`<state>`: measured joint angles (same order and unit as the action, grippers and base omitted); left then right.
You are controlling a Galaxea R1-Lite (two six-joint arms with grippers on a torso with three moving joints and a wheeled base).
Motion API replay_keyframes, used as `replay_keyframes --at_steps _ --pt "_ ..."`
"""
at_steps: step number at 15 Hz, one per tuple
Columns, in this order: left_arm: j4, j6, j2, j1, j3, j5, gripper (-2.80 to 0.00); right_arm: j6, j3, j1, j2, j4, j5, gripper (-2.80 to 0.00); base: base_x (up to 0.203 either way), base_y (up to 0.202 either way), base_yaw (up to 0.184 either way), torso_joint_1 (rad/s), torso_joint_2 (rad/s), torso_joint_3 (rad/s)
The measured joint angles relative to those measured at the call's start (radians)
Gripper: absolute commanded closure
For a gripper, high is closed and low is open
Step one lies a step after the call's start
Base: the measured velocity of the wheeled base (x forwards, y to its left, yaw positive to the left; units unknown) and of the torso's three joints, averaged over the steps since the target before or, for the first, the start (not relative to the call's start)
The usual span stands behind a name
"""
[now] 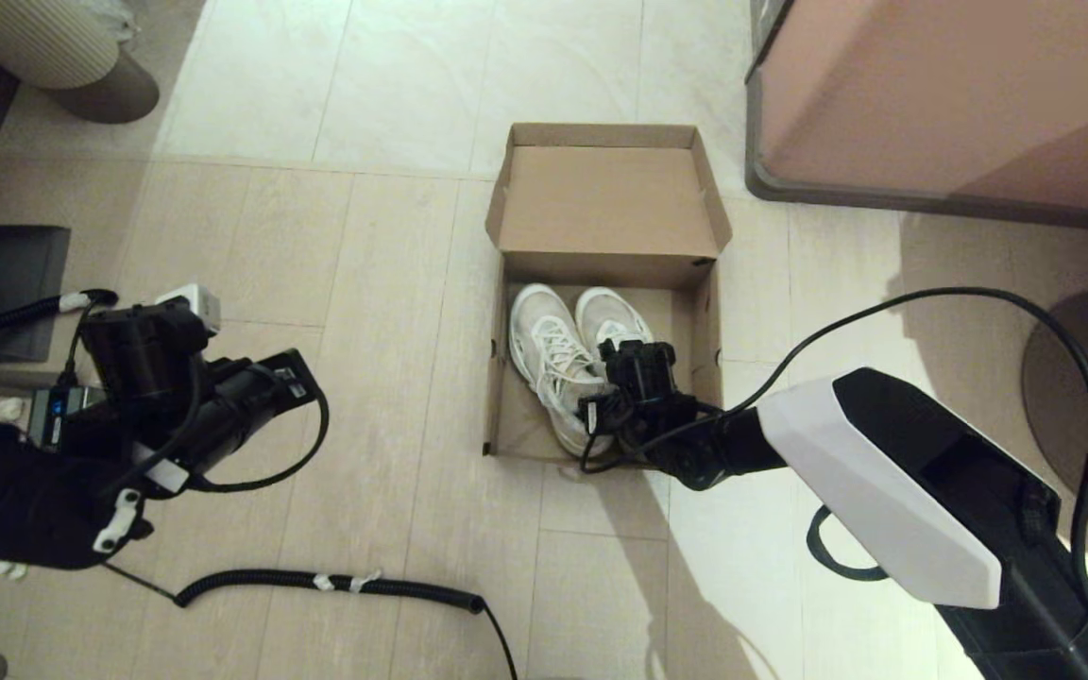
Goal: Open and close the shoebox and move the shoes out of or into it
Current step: Put the shoes out of the shoe box
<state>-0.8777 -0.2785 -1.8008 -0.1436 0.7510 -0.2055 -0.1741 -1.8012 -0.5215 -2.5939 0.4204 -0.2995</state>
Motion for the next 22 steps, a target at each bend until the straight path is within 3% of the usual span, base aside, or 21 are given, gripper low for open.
replay_keyframes --at_steps 7,15,22 --pt "-0.051 -0.013 -0.002 0.001 -0.032 0.001 0.0 0.004 -0.026 -0.003 -0.014 -0.019 -0.016 0.0 0.0 0.0 0.0 0.0 0.0 0.0" --pt "-0.051 -0.054 0.092 0.01 -0.086 0.02 0.0 -0.092 0.076 -0.028 0.214 -0.298 0.059 0.0 0.0 0.0 0.0 0.0 0.0 0.0" --pt "-0.049 -0.063 0.146 0.023 -0.086 0.049 0.0 -0.126 0.106 -0.048 0.419 -0.475 0.067 0.0 0.0 0.0 0.0 0.0 0.0 0.0"
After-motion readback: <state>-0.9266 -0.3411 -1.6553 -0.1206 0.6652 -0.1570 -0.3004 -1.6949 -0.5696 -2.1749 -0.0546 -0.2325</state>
